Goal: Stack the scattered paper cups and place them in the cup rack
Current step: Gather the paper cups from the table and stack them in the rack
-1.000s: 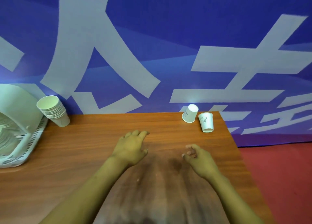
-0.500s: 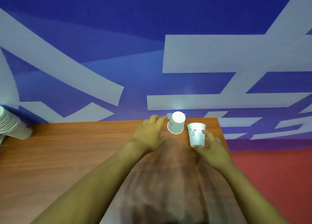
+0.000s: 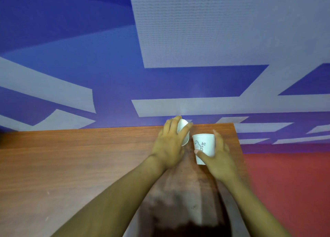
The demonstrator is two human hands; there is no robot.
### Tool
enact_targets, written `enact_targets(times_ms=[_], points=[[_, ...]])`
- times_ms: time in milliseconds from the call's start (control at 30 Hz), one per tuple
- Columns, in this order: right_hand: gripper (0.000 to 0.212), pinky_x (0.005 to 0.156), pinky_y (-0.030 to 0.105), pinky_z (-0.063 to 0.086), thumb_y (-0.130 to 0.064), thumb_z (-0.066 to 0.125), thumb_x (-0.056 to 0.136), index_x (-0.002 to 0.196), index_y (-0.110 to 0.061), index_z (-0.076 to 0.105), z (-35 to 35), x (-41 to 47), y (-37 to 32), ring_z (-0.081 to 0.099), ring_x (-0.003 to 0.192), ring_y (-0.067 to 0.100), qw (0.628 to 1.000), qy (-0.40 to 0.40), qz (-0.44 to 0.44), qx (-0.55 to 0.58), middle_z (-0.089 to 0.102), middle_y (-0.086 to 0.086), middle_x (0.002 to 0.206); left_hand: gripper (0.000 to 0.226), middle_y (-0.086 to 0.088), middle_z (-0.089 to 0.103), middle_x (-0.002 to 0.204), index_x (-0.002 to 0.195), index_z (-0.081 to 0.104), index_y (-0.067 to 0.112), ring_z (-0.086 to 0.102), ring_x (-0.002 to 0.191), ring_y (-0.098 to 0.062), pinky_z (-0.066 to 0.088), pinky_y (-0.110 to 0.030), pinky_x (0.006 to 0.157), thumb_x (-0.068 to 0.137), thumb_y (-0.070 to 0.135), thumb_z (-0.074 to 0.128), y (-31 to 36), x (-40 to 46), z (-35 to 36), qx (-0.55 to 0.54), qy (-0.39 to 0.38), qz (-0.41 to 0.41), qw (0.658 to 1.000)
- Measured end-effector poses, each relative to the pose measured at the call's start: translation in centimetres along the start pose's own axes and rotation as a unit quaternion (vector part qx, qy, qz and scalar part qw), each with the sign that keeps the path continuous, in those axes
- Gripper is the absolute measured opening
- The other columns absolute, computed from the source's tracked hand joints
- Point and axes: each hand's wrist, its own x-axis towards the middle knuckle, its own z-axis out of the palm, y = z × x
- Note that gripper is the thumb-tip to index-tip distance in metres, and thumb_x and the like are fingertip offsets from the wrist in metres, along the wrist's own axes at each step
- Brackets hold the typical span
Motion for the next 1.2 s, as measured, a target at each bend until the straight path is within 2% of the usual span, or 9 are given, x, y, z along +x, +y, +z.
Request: enact_targets(times_ms=[133, 267, 433, 700, 867, 933, 1033, 1133, 1200], points=[[0.084, 0.084, 0.036, 0.047, -0.036, 0.071, 0.079, 0.144, -0.034, 0.018, 0.2, -0.1, 0.4, 0.057, 0.103, 0.024, 1.000, -0.006, 0.007, 0.004, 0.059, 0.000, 0.119, 0.057, -0.018, 0.037, 0.143, 0.123, 0.043, 0.018, 0.047, 0.113, -0.040, 0.051, -0.042, 0.081, 0.071, 0.013, 0.064, -0.2, -1.0, -0.1, 0.051, 0.022, -0.007, 0.998], [0.078, 0.077, 0.033, 0.047, -0.029, 0.073, 0.076, 0.138, -0.036, 0.026, -0.1, -1.8, 0.0, 0.058, 0.096, 0.021, 0.999, -0.036, 0.005, -0.026, 0.059, -0.004, 0.113, 0.055, -0.003, 0.029, 0.141, 0.129, 0.033, 0.024, 0.036, 0.118, -0.029, 0.039, -0.036, 0.089, 0.081, 0.014, 0.058, -0.6, -3.0, -1.5, 0.091, -0.024, -0.045, 0.995], [0.070, 0.063, 0.028, 0.043, -0.021, 0.076, 0.072, 0.127, -0.030, 0.033, -0.6, -5.8, -1.7, 0.058, 0.084, 0.019, 0.999, -0.024, -0.032, -0.001, 0.059, -0.002, 0.100, 0.045, 0.001, 0.037, 0.127, 0.116, 0.040, 0.023, 0.044, 0.107, -0.026, 0.038, -0.033, 0.081, 0.079, 0.025, 0.065, -1.6, -7.2, -5.6, 0.056, -0.009, -0.081, 0.995], [0.065, 0.076, 0.032, 0.043, -0.032, 0.077, 0.072, 0.116, -0.027, 0.031, 0.5, -13.8, -6.3, 0.051, 0.098, 0.022, 0.994, -0.013, -0.103, 0.022, 0.049, 0.003, 0.115, 0.048, 0.004, 0.044, 0.092, 0.091, 0.029, 0.020, 0.043, 0.079, -0.023, 0.033, -0.031, 0.061, 0.076, 0.041, 0.070, -3.1, -18.5, -10.1, -0.126, 0.023, -0.172, 0.977], [0.066, 0.079, 0.028, 0.049, -0.050, 0.072, 0.075, 0.124, -0.033, 0.030, 2.5, -18.6, -8.9, 0.050, 0.105, 0.020, 0.991, -0.040, -0.116, 0.055, 0.044, 0.000, 0.123, 0.048, 0.000, 0.052, 0.080, 0.103, 0.033, 0.015, 0.044, 0.069, -0.023, 0.029, -0.031, 0.055, 0.081, 0.040, 0.067, -5.5, -25.6, -11.9, -0.176, 0.040, -0.224, 0.958], [0.059, 0.065, 0.015, 0.044, -0.046, 0.068, 0.080, 0.124, -0.031, 0.030, 3.5, -20.6, -10.3, 0.050, 0.103, 0.020, 0.990, -0.044, -0.126, 0.047, 0.046, 0.000, 0.123, 0.057, -0.002, 0.055, 0.086, 0.120, 0.034, 0.013, 0.048, 0.074, -0.023, 0.034, -0.030, 0.060, 0.080, 0.040, 0.066, -6.7, -28.1, -12.6, -0.192, 0.050, -0.224, 0.954], [0.052, 0.064, 0.022, 0.042, -0.043, 0.069, 0.081, 0.114, -0.031, 0.031, 4.9, -23.4, -12.2, 0.054, 0.095, 0.019, 0.989, -0.030, -0.144, 0.023, 0.052, 0.001, 0.115, 0.072, -0.002, 0.050, 0.118, 0.137, 0.029, 0.024, 0.050, 0.093, -0.017, 0.039, -0.026, 0.076, 0.077, 0.037, 0.067, -8.3, -31.5, -13.8, -0.206, 0.069, -0.199, 0.956], [0.054, 0.066, 0.027, 0.043, -0.032, 0.072, 0.078, 0.114, -0.029, 0.032, 6.9, -26.5, -14.7, 0.055, 0.091, 0.017, 0.986, -0.020, -0.167, -0.003, 0.053, 0.001, 0.115, 0.086, 0.001, 0.036, 0.116, 0.145, 0.018, 0.038, 0.051, 0.088, -0.015, 0.038, -0.021, 0.075, 0.076, 0.035, 0.068, -10.2, -35.0, -15.6, -0.211, 0.085, -0.171, 0.959], [0.071, 0.076, 0.025, 0.041, -0.023, 0.074, 0.073, 0.128, -0.028, 0.030, 8.9, -28.8, -16.7, 0.051, 0.100, 0.015, 0.982, -0.006, -0.189, -0.015, 0.046, -0.002, 0.127, 0.087, 0.002, 0.033, 0.111, 0.144, 0.019, 0.040, 0.052, 0.083, -0.013, 0.039, -0.019, 0.068, 0.073, 0.035, 0.070, -12.3, -37.4, -16.7, -0.202, 0.096, -0.158, 0.962]])
